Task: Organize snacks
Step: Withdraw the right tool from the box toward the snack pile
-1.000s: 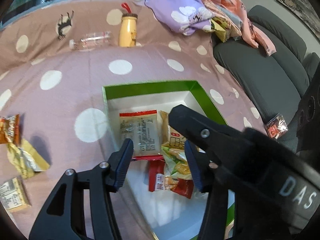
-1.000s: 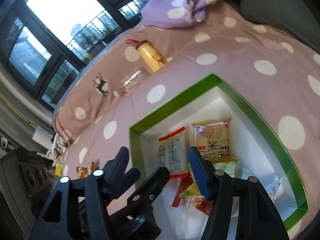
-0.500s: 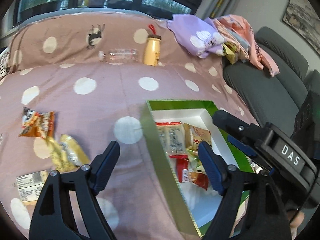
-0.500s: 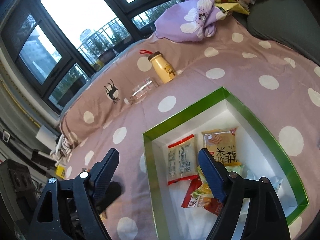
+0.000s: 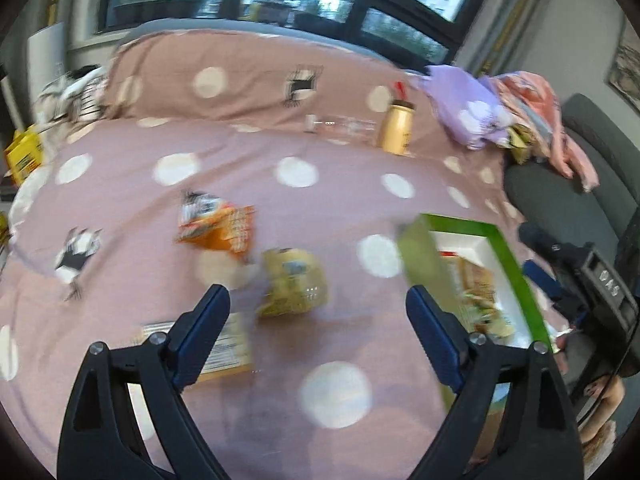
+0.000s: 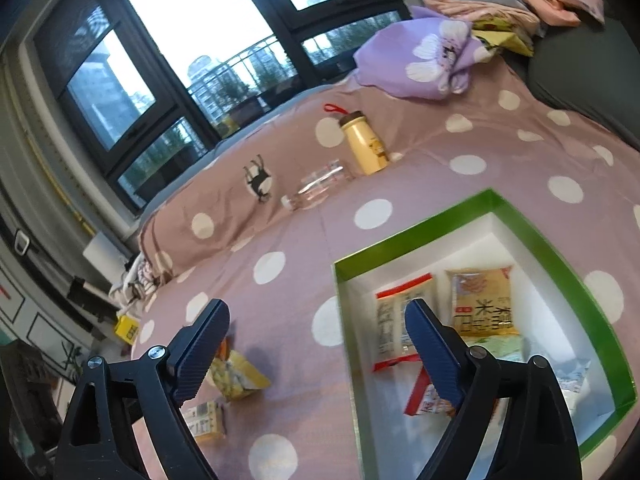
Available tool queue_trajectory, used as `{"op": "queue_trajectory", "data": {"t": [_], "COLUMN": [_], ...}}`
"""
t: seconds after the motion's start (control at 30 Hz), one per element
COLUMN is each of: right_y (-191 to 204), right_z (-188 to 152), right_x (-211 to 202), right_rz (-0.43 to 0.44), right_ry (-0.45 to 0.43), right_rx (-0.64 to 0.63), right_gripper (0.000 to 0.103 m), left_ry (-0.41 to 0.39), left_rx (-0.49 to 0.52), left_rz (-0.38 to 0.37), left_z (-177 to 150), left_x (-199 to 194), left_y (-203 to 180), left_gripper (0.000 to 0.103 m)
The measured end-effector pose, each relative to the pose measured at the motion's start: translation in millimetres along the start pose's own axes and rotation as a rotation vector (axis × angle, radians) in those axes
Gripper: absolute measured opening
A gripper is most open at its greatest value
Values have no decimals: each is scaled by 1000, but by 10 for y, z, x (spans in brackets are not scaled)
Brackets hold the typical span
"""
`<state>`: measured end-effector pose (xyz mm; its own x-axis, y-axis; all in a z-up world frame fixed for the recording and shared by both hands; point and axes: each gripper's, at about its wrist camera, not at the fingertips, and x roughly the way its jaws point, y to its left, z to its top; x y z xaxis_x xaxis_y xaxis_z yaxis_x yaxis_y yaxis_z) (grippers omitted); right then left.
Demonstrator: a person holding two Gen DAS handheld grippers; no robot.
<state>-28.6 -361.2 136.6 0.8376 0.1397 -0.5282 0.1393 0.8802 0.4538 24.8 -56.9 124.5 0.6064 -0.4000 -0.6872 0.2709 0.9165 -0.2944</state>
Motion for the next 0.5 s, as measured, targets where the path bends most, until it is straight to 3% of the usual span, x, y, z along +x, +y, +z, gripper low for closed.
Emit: {"op": "queue_trajectory", "data": {"t": [0.27, 0.5], "right_y": [293, 470], "right_z": [-156, -316], "right_x": [166, 259], "right_rz": [25, 38], "right_ry": [44, 103], "right_rx": [-83, -144], "right_gripper": [90, 90], "left_ry": [12, 29], "left_rx": [-125, -218], "left_rz": [102, 108], "left_z": [-187, -200], "left_x": [-58, -59], "left_y": [683, 966], "left_gripper": [90, 90]}}
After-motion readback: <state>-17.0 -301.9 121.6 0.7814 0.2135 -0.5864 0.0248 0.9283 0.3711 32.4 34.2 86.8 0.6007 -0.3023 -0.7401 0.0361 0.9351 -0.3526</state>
